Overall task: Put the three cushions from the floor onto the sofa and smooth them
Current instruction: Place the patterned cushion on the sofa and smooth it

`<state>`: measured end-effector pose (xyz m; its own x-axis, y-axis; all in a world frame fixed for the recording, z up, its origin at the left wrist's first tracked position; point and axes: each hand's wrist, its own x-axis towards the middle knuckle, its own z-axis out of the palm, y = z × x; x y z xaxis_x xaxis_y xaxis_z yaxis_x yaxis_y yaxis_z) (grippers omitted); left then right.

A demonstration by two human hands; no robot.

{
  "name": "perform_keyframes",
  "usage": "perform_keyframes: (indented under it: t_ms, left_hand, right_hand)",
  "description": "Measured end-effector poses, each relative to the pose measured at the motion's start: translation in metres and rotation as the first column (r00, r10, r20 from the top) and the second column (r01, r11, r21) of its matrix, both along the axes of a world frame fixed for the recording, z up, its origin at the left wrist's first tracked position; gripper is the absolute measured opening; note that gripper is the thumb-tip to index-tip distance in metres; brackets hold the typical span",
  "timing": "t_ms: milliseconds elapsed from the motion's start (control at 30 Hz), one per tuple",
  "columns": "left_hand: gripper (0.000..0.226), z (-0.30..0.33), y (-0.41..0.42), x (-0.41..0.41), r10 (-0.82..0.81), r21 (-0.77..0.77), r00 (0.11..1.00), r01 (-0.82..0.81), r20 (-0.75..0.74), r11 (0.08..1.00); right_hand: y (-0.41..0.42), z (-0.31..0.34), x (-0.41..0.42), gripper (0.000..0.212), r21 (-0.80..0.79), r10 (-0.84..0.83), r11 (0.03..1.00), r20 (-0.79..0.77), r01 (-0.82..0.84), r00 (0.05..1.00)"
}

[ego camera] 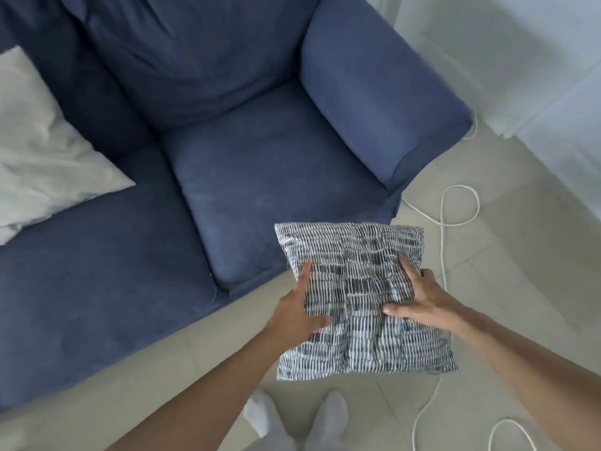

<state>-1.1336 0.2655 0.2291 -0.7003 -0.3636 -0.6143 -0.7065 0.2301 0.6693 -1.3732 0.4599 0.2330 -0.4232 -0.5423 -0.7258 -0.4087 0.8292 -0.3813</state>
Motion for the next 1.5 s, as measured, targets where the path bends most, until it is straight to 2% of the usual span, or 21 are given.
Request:
perform_keyframes:
  t_ms: [233, 367, 500, 700, 900, 1000, 1167, 1333, 1500]
  left_hand:
    - [0.132, 0.023, -0.080, -0.027, 0.056, -0.110, 0.998, -0.060, -0.043, 0.992]
    - [0.130, 0.027, -0.137, -0.035, 0.165, -0.123, 0.984, -0.172, -0.066, 0.977]
    - [0.129, 0.032, -0.202, -0.036, 0.223, -0.157, 0.973, -0.231, -0.068, 0.960]
    - [0.127, 0.047, -0.301, -0.043, 0.237, -0.191, 0.959, -0.265, -0.157, 0.945]
    - [0.127, 0.059, -0.389, -0.057, 0.222, -0.314, 0.930, -0.313, -0.292, 0.897]
    - [0.127, 0.063, -0.421, -0.065, 0.230, -0.319, 0.909, -0.345, -0.347, 0.883]
    - [0.126, 0.056, -0.463, -0.082, 0.257, -0.306, 0.877, -0.395, -0.406, 0.866]
    - [0.125, 0.041, -0.488, -0.092, 0.261, -0.336, 0.888, -0.394, -0.378, 0.855]
    - [0.123, 0.022, -0.504, -0.097, 0.280, -0.364, 0.932, -0.349, -0.230, 0.863]
  right_hand:
    - [-0.092, 0.022, -0.035, 0.133, -0.102, 0.016, 0.995, -0.047, -0.021, 0.999]
    - [-0.157, 0.026, -0.048, 0.132, -0.164, 0.046, 0.985, -0.071, -0.057, 0.996]
    - [-0.231, 0.039, -0.058, 0.127, -0.191, 0.073, 0.978, -0.042, -0.079, 0.996]
    - [-0.340, 0.057, -0.068, 0.121, -0.333, 0.061, 0.941, 0.006, -0.056, 0.998]
    - [-0.430, 0.070, -0.080, 0.108, -0.500, 0.036, 0.864, -0.066, -0.065, 0.997]
    - [-0.470, 0.072, -0.088, 0.103, -0.557, -0.007, 0.829, -0.113, -0.057, 0.994]
    - [-0.524, 0.072, -0.098, 0.110, -0.605, -0.063, 0.791, -0.217, -0.084, 0.974]
    - [-0.556, 0.062, -0.110, 0.118, -0.613, -0.065, 0.777, -0.301, -0.141, 0.951]
    - [-0.574, 0.034, -0.122, 0.119, -0.526, -0.001, 0.835, -0.292, -0.160, 0.956]
